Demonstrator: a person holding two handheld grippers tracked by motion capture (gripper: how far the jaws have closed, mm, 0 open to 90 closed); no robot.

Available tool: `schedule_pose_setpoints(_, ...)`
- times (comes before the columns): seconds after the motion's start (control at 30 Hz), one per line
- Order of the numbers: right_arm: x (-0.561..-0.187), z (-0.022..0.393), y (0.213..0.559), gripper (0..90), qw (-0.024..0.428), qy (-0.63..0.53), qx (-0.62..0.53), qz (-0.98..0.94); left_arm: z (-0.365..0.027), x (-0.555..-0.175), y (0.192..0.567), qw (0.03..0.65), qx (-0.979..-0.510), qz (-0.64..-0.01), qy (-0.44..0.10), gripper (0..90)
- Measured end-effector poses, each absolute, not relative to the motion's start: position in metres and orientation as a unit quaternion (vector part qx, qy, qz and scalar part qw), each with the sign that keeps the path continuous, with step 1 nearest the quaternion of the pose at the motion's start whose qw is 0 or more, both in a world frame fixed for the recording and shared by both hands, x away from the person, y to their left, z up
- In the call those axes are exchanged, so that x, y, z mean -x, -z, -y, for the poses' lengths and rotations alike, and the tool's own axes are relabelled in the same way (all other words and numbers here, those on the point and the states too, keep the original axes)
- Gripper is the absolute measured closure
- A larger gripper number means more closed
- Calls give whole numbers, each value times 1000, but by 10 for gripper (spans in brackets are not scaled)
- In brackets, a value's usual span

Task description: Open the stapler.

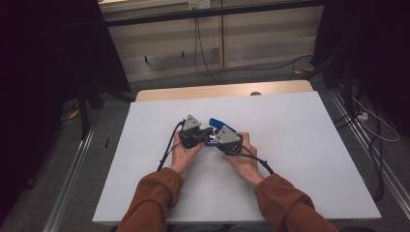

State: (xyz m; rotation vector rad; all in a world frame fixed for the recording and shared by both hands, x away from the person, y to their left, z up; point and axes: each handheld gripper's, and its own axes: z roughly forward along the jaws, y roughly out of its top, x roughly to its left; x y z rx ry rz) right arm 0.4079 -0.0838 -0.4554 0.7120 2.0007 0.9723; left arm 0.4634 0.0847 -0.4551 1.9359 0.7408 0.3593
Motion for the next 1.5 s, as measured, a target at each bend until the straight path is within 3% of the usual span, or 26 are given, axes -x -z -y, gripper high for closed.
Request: schedule_pose_setpoints(1.5, -406, 86, 446, 900, 444, -386, -295, -753, -82, -462, 457, 477, -813, -291, -166, 900)
